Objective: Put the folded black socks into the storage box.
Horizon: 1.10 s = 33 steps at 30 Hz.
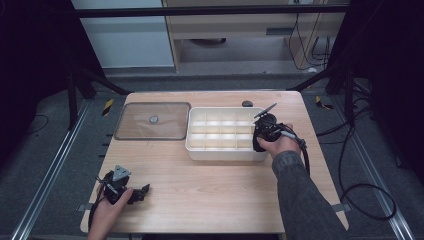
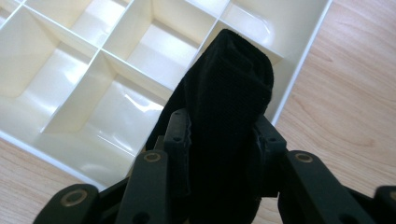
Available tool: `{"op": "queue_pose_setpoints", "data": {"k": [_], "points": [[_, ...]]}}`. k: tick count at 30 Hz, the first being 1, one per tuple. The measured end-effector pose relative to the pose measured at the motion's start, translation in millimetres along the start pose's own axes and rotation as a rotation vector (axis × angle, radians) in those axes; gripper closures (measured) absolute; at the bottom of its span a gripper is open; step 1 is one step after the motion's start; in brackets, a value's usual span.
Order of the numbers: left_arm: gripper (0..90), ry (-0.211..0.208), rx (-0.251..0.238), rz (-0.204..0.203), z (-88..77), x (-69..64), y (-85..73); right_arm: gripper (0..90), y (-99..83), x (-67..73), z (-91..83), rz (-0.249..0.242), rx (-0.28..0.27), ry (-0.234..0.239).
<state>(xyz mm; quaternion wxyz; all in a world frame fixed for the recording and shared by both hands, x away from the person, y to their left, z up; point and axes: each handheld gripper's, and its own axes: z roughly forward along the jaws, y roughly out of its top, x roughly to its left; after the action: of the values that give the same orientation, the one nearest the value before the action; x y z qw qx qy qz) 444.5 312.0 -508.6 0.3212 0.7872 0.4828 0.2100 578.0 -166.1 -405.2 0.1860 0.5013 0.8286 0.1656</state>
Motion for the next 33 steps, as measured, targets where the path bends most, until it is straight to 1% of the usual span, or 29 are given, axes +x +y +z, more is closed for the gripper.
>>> {"op": "queue_pose_setpoints", "data": {"k": [7, 14, 33], "points": [[0.0, 0.0, -0.001, 0.0, 0.1, -0.2, 0.0, 65.5, -4.6, -0.6, 4.4, 0.025, -0.009, 0.026], [0.0, -0.001, 0.0, 0.0, 0.1, -0.1, 0.1, 65.4, -5.0, 1.9, 6.5, 0.026, -0.001, 0.022], [0.0, -0.001, 0.0, 0.001, 0.1, -0.1, 0.1, 65.2, -5.5, 1.3, 7.1, 0.03, -0.002, 0.027]]}}
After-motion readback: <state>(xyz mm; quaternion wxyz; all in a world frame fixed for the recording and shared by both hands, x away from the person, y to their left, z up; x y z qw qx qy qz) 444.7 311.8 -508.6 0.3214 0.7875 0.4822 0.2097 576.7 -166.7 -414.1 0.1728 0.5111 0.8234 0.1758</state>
